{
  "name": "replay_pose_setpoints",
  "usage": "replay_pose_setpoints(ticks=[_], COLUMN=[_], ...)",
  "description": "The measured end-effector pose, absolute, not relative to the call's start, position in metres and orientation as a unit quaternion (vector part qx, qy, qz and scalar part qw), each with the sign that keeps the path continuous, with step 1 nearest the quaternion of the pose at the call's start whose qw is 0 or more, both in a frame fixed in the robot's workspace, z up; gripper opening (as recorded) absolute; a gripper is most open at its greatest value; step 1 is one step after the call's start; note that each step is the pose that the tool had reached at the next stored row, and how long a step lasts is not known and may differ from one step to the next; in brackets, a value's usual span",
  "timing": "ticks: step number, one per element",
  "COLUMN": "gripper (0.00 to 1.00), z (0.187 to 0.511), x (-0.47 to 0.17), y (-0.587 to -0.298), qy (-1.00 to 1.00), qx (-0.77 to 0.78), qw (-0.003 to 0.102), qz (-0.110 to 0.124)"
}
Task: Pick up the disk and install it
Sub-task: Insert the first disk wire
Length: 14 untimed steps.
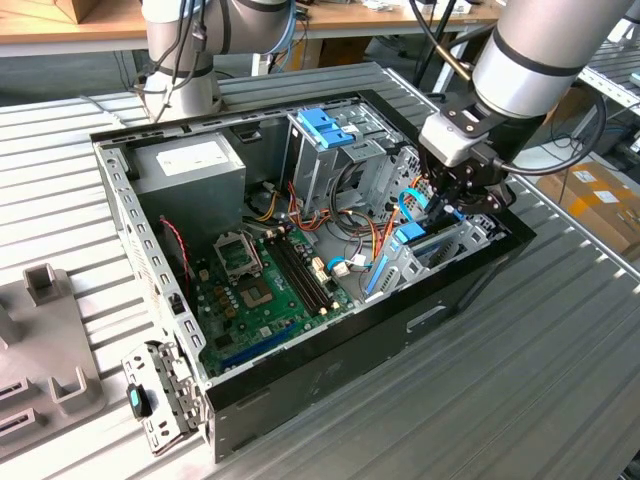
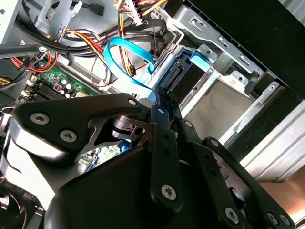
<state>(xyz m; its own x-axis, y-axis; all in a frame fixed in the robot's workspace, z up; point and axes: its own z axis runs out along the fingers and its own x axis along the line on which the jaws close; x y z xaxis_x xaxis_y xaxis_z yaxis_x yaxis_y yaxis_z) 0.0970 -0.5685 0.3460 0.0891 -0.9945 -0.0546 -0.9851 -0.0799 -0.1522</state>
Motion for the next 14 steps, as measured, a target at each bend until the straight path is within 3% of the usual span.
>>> replay_pose_setpoints(ticks=[14], gripper=[0.16], z=[0.3436], x=[0.0969], y=[-0.5687], qy=[0.674], qx=[-0.734], qw=[0.075], qz=[-0.031])
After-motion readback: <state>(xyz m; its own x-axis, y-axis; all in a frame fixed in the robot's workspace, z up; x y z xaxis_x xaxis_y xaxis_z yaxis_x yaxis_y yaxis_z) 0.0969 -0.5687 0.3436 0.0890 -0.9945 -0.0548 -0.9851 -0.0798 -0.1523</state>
